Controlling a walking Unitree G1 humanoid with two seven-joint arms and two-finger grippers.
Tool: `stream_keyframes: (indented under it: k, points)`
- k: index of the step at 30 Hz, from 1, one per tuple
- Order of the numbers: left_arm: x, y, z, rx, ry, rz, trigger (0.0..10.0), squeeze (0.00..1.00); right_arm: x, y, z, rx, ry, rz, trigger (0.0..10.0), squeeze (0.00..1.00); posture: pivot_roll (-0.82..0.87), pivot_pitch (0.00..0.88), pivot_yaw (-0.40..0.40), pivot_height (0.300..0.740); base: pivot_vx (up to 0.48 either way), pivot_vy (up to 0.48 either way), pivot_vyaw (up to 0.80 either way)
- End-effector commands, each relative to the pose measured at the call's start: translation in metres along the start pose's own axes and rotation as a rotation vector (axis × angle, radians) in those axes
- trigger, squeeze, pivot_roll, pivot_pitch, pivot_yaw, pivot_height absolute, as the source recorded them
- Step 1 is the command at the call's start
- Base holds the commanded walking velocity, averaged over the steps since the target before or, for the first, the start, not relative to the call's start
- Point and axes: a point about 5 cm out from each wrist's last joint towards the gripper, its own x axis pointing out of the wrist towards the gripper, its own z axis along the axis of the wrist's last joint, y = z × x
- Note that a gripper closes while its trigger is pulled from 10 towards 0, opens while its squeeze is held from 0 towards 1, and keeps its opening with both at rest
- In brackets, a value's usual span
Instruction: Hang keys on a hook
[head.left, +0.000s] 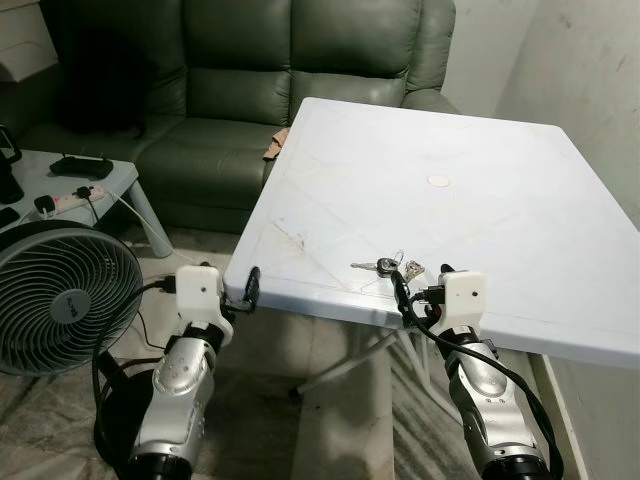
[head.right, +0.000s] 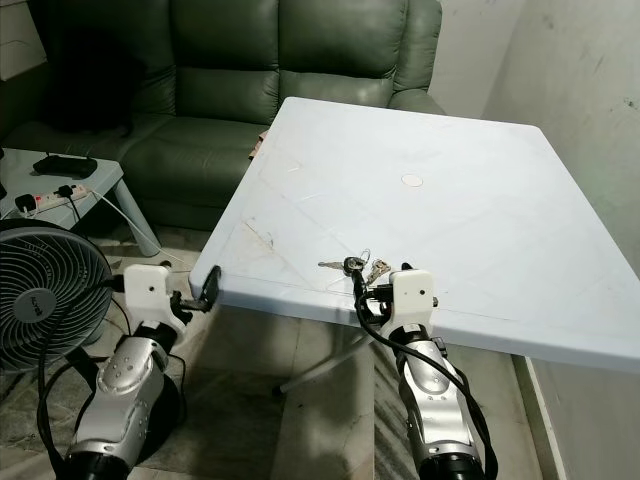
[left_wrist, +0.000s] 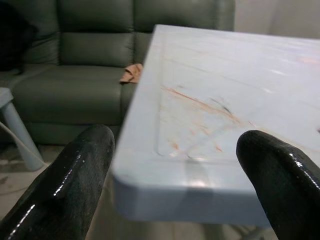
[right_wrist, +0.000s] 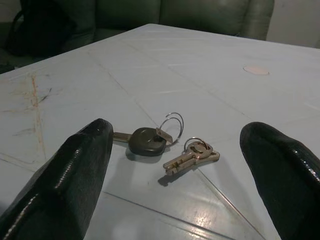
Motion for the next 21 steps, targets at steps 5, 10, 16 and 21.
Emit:
stream_keyframes:
  k: [5,10,16,21]
  points:
    - [-0.008,-0.022,0.003,0.074,-0.033,-0.158,10.0,0.00,0.014,-0.002,0.014,-0.029,-0.019,0.014,10.0,0.00,0.02,0.000,-0.024,0.740,0.000,0.000,0.00]
    - [-0.013,-0.029,0.003,0.087,-0.039,-0.204,10.0,0.00,0.023,-0.001,0.021,-0.024,-0.016,-0.007,10.0,0.00,0.03,0.000,-0.030,0.740,0.000,0.000,0.00]
    - [-0.023,-0.034,0.004,0.102,-0.039,-0.222,10.0,0.00,0.040,0.011,0.026,0.015,0.022,-0.050,10.0,0.00,0.04,0.029,-0.048,0.740,0.000,0.000,0.00]
    - [-0.032,-0.039,0.006,0.105,-0.042,-0.237,10.0,0.00,0.050,0.027,0.024,0.042,0.068,-0.065,10.0,0.00,0.05,0.065,-0.053,0.740,0.000,0.000,0.00]
